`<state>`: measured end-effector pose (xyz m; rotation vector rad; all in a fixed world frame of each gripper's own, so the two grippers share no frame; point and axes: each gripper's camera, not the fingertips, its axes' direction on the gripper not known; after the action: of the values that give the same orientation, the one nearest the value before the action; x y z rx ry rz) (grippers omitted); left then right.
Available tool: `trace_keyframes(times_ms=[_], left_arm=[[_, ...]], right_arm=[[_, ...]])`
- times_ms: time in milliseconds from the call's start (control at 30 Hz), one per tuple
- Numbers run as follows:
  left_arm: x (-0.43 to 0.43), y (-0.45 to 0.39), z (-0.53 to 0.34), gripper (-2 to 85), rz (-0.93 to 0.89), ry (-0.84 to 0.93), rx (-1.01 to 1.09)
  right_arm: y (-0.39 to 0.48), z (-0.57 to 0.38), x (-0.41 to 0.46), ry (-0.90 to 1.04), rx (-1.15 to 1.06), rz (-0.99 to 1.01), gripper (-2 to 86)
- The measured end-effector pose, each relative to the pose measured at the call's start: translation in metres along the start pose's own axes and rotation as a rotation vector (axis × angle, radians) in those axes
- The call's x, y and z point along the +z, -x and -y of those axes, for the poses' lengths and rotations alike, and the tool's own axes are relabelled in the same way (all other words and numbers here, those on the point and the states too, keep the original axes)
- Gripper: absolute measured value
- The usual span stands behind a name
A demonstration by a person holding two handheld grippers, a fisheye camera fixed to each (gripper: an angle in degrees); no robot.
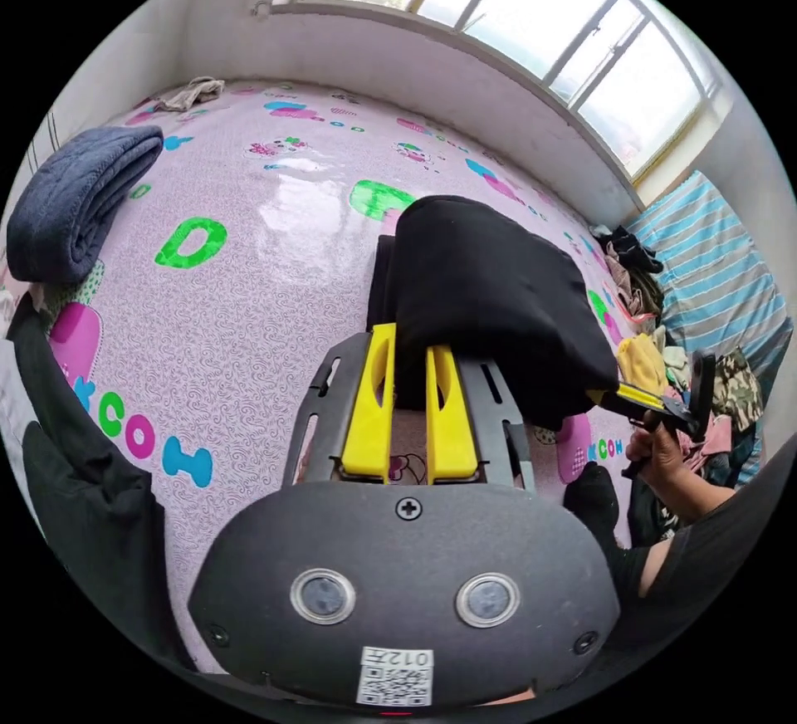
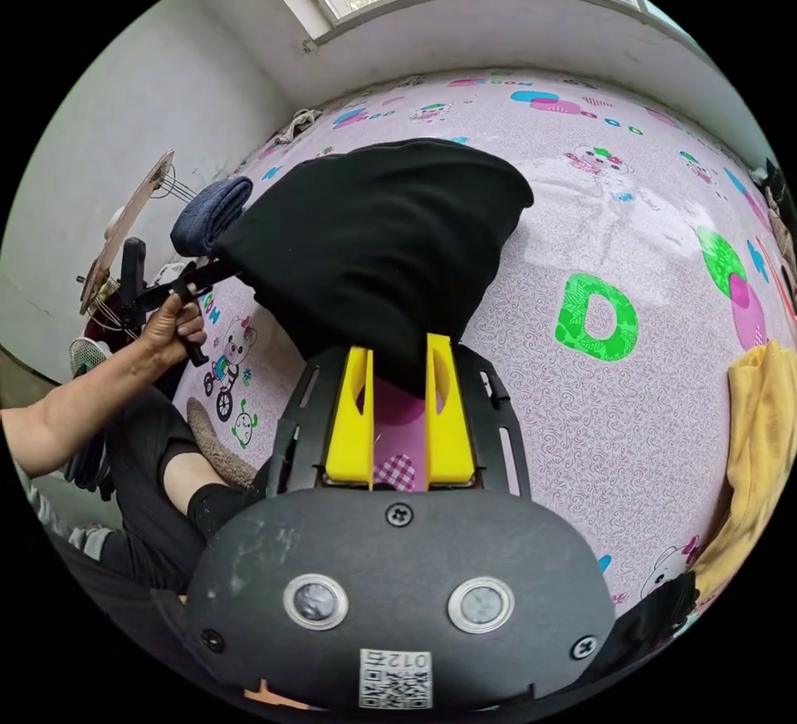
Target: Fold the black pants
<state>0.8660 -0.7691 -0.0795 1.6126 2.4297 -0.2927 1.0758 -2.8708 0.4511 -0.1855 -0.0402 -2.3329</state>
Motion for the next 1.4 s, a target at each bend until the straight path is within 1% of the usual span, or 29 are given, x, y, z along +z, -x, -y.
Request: trace_keyframes(times_ms=[133, 167, 200, 267, 367, 400, 467, 533, 600, 667, 733, 800, 933, 1000, 1133, 1233, 1300, 1367, 1400], left_arm=[[-0.002, 0.001, 0.006, 1.8, -0.007, 0.023, -0.022], [-0.003, -0.004, 0.012, 2.2, 0.018, 0.050, 0.009], [-0.004, -0.012, 0.018, 2.8, 0.061, 0.070, 0.066], [-0.007, -0.030, 0.024, 3.6, 0.148, 0.089, 0.171], [-0.013, -0.064, 0.021, 5.2, 0.304, 0.050, 0.361], [-0.013, -0.075, 0.019, 5.9, 0.353, 0.038, 0.423], [-0.008, -0.089, 0.017, 6.4, 0.416, 0.042, 0.508], [0.001, -0.101, 0.017, 6.4, 0.479, 0.066, 0.589], [0.010, -0.113, 0.018, 5.5, 0.557, 0.085, 0.673], [0.012, -0.116, 0.021, 4.5, 0.579, 0.090, 0.700], [0.009, -0.112, 0.028, 3.6, 0.552, 0.099, 0.682], [0.003, -0.101, 0.038, 2.8, 0.477, 0.112, 0.622], [-0.007, -0.085, 0.053, 2.1, 0.393, 0.116, 0.531], [-0.012, -0.074, 0.063, 1.7, 0.345, 0.118, 0.469], [-0.023, -0.061, 0.077, 1.5, 0.283, 0.116, 0.400], [-0.030, -0.054, 0.087, 1.5, 0.260, 0.118, 0.379], [-0.034, -0.046, 0.093, 1.5, 0.234, 0.123, 0.356], [-0.035, -0.039, 0.096, 1.5, 0.221, 0.126, 0.346], [-0.036, -0.033, 0.097, 1.5, 0.209, 0.128, 0.332]], right_arm=[[0.017, -0.051, -0.057, -0.065, -0.001, -0.011, 8.2], [0.015, -0.071, -0.070, -0.070, 0.042, 0.006, 8.0], [0.011, -0.081, -0.075, -0.071, 0.075, 0.029, 8.2], [-0.028, -0.118, -0.087, -0.080, 0.252, 0.201, 8.8], [-0.066, -0.163, -0.097, -0.124, 0.415, 0.332, 8.4], [-0.069, -0.170, -0.097, -0.125, 0.427, 0.355, 8.3], [-0.070, -0.191, -0.076, -0.044, 0.452, 0.462, 8.6], [-0.067, -0.196, -0.048, 0.040, 0.441, 0.517, 10.1], [-0.067, -0.198, -0.025, 0.083, 0.432, 0.519, 11.1], [-0.070, -0.201, -0.002, 0.119, 0.427, 0.525, 11.6], [-0.069, -0.210, 0.008, 0.137, 0.419, 0.549, 11.5], [-0.072, -0.224, 0.016, 0.132, 0.445, 0.562, 11.2], [-0.093, -0.267, 0.028, 0.136, 0.503, 0.629, 9.0], [-0.104, -0.287, 0.028, 0.137, 0.533, 0.668, 9.3], [-0.102, -0.332, 0.010, 0.102, 0.555, 0.726, 9.5], [-0.108, -0.362, 0.026, 0.143, 0.598, 0.778, 8.9], [-0.116, -0.379, 0.030, 0.139, 0.615, 0.807, 7.4], [-0.124, -0.396, 0.025, 0.113, 0.605, 0.846, 2.2], [-0.126, -0.400, 0.021, 0.096, 0.596, 0.852, 1.7]])
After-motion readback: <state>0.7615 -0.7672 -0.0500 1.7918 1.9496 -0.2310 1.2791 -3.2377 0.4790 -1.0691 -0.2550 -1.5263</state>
